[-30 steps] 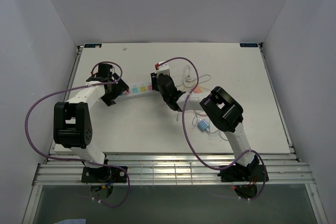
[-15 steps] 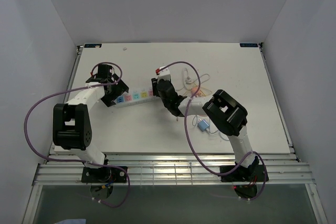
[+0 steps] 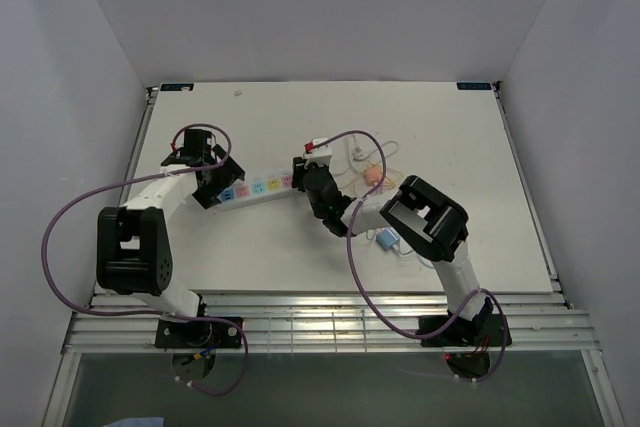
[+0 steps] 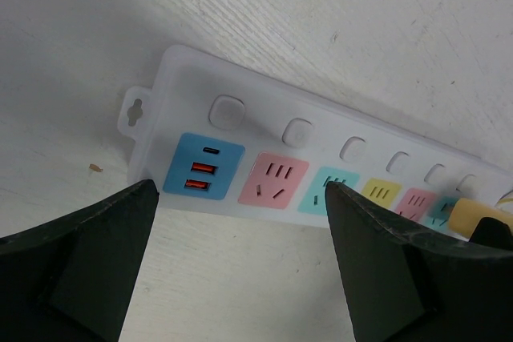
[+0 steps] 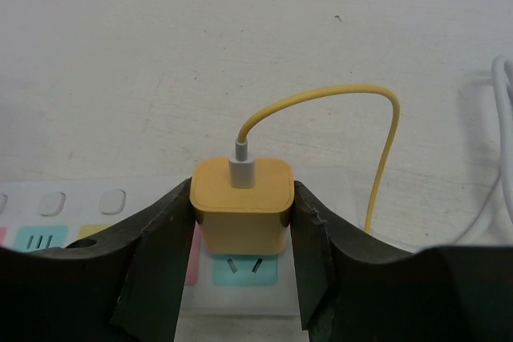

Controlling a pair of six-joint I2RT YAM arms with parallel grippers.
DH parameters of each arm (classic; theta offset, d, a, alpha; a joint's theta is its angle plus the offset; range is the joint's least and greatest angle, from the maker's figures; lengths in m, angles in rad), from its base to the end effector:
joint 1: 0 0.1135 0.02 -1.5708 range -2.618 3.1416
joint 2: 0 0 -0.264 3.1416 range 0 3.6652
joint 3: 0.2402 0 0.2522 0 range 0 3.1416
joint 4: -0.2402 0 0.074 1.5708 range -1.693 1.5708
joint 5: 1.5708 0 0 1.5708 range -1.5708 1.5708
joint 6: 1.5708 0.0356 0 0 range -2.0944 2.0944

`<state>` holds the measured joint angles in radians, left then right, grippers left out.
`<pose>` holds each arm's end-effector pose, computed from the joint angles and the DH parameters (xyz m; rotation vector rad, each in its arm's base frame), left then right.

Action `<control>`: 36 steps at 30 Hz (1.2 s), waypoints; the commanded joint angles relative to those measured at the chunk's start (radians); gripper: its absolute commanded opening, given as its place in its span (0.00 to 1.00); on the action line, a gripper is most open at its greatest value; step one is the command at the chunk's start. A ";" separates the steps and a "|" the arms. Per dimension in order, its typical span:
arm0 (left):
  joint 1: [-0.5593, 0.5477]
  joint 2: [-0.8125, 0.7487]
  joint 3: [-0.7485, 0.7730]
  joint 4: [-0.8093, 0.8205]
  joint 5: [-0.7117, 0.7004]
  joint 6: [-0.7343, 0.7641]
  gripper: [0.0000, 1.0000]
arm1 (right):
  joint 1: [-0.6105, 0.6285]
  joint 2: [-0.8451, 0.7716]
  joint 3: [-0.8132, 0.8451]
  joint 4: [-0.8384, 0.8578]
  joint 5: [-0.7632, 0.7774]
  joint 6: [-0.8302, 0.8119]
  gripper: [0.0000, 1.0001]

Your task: Insert the plug

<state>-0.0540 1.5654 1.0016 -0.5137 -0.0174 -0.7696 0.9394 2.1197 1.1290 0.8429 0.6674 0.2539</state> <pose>0.3092 -0.0161 0.2008 -0.9412 2.5006 -0.2480 0.2793 0.3446 0.1517 -0.0887 1.6946 0.3213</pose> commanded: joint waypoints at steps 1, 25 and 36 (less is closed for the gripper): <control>0.005 -0.039 -0.027 0.000 0.013 -0.011 0.98 | 0.038 0.072 -0.110 -0.073 -0.017 -0.002 0.08; 0.005 -0.065 -0.054 0.012 0.053 -0.019 0.98 | 0.078 0.066 -0.144 -0.156 -0.032 0.031 0.08; 0.005 -0.064 -0.049 0.011 0.063 -0.017 0.98 | 0.151 0.060 -0.153 -0.272 0.106 0.002 0.08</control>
<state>-0.0486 1.5303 0.9611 -0.4934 0.0315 -0.7837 1.0401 2.1014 1.0321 0.9173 0.7826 0.2081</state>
